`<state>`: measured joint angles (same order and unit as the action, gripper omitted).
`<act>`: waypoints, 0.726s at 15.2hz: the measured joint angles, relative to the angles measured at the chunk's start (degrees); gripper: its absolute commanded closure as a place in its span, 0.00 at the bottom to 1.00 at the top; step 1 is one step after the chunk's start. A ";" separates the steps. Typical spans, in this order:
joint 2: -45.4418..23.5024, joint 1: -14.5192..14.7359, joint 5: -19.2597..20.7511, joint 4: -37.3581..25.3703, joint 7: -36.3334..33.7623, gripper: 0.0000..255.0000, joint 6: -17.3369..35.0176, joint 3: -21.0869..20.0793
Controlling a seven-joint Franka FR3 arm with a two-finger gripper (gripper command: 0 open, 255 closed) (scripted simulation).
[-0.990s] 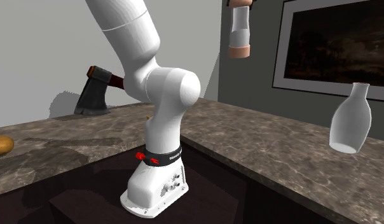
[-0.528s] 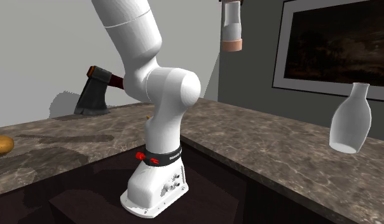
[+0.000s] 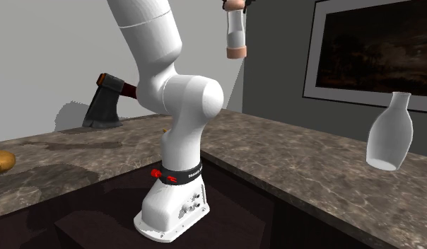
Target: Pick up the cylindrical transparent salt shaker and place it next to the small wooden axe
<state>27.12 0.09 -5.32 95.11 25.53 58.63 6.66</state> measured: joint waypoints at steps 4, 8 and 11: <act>-3.03 1.22 -3.10 -2.24 -5.88 1.00 1.44 -4.11; -6.89 2.60 -5.60 -5.66 -11.78 1.00 2.77 -8.14; -10.81 3.75 -6.95 -9.50 -16.12 1.00 3.59 -11.00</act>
<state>16.31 3.83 -12.27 85.61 9.41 62.22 -4.34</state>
